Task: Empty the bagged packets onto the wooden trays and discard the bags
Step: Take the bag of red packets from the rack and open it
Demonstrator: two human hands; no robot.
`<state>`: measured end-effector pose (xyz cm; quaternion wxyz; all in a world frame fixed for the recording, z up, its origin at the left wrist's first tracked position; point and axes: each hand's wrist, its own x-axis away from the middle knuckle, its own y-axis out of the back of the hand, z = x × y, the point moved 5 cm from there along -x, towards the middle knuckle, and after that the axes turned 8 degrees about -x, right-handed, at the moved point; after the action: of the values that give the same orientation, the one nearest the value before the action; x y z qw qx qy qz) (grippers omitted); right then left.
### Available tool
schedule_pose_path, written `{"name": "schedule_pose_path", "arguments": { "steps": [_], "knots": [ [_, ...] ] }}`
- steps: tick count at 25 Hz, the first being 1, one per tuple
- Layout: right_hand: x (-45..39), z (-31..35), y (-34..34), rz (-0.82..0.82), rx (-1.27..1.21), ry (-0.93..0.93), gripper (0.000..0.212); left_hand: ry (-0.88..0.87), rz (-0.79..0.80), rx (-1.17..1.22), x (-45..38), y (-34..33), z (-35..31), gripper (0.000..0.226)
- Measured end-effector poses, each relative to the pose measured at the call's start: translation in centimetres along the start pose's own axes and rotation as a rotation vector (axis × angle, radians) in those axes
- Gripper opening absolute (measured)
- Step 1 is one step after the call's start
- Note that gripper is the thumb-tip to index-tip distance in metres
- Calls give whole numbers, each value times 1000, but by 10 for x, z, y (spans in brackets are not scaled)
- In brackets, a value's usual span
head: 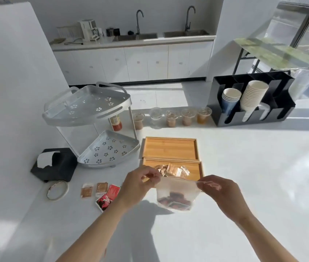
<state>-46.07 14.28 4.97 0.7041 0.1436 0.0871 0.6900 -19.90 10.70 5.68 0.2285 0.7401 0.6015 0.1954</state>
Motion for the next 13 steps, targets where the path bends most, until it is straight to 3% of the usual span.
{"name": "schedule_pose_path", "arguments": {
  "steps": [7,10,13],
  "knots": [
    [46,-46,-7,-55,306,56,11,95,14,-56,14,-57,28,14],
    [52,-46,-18,-36,340,105,13,168,-7,17,17,-67,25,10],
    [53,-39,-30,-66,419,223,4,326,-70,139,26,-72,16,26]
  ]
}}
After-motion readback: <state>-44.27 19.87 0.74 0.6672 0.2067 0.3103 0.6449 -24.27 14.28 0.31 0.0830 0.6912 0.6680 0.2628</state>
